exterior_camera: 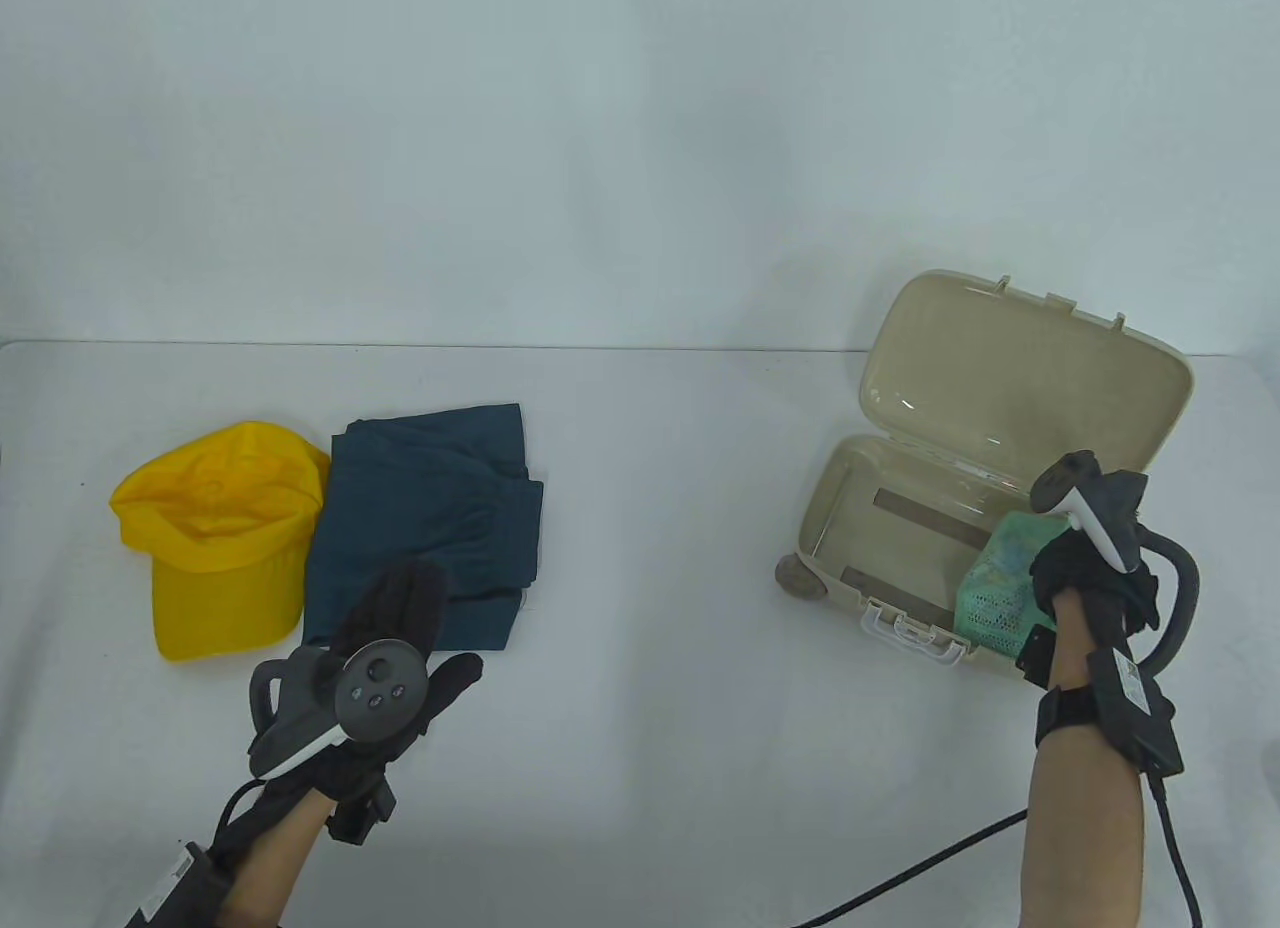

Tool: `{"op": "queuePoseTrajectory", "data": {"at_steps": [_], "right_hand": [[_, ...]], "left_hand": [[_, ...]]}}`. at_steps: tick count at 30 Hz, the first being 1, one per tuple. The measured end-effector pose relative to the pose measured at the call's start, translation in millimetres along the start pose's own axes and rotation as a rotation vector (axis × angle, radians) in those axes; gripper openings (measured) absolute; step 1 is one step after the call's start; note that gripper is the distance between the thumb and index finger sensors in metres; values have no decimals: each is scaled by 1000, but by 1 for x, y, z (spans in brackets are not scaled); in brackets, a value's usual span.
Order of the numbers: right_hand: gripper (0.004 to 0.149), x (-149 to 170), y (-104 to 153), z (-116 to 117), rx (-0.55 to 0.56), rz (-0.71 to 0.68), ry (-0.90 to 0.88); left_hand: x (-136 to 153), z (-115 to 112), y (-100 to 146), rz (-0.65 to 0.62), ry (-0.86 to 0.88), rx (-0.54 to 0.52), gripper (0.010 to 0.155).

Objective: Pack suitcase

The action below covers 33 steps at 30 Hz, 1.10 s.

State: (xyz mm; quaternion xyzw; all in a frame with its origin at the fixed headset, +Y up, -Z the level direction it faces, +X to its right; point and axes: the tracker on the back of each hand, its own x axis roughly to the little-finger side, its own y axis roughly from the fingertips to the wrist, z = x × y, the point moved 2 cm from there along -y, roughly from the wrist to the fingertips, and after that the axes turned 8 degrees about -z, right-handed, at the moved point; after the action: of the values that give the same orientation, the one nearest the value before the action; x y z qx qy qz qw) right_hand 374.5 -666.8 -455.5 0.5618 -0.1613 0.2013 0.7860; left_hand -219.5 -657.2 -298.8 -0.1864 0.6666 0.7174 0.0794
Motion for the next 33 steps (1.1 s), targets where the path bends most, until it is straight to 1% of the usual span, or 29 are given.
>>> {"op": "queuePoseTrajectory", "data": {"at_steps": [3, 4, 6, 7, 8, 10, 12, 14, 15, 18, 20, 21, 24, 26, 28, 30, 33], "right_hand": [[47, -5, 3, 1, 34, 16, 54], [51, -4, 5, -1, 37, 18, 56], [64, -2, 11, -8, 47, 19, 34], [69, 0, 16, -14, 63, 18, 24], [74, 1, 19, -19, 78, 17, 19], [78, 0, 34, -34, 145, 3, 2], [80, -6, 52, -49, 194, -54, -28], [82, -19, 74, -61, 241, -142, -65], [83, -25, 84, -64, 258, -180, -80], [84, -49, 126, -69, 321, -358, -173], [85, -67, 157, -65, 338, -516, -269], [85, -79, 175, -58, 330, -620, -349], [87, -102, 209, -39, 320, -797, -442], [88, -116, 225, -26, 328, -868, -429], [89, -128, 239, -12, 361, -929, -391], [88, -135, 250, 0, 390, -1001, -355], [89, -141, 263, 28, 428, -1073, -306]], "left_hand": [[0, 0, 0, 1, -12, 3, 85], [0, 1, 0, 0, -13, 1, 85], [0, 1, 0, 0, -7, -2, 85], [0, 1, 0, 1, -7, -3, 85], [0, 1, 0, 1, -8, -5, 85], [0, 1, 0, 0, -4, -8, 85], [0, 1, 0, 0, 0, -8, 85], [0, 1, 0, -2, 2, -10, 85], [0, 1, 0, -3, 4, -12, 85], [-1, 2, 0, -12, 8, -20, 85], [-2, 1, 0, -16, 8, -17, 85], [-2, 0, 0, -17, 6, -13, 85], [-2, -2, 0, -15, 3, -6, 85], [-1, 0, 0, -15, 2, -14, 85], [-1, 1, 1, -12, 2, -22, 85], [0, 2, 2, -3, -14, -29, 85], [3, -1, 1, 15, 10, -21, 84]]}}
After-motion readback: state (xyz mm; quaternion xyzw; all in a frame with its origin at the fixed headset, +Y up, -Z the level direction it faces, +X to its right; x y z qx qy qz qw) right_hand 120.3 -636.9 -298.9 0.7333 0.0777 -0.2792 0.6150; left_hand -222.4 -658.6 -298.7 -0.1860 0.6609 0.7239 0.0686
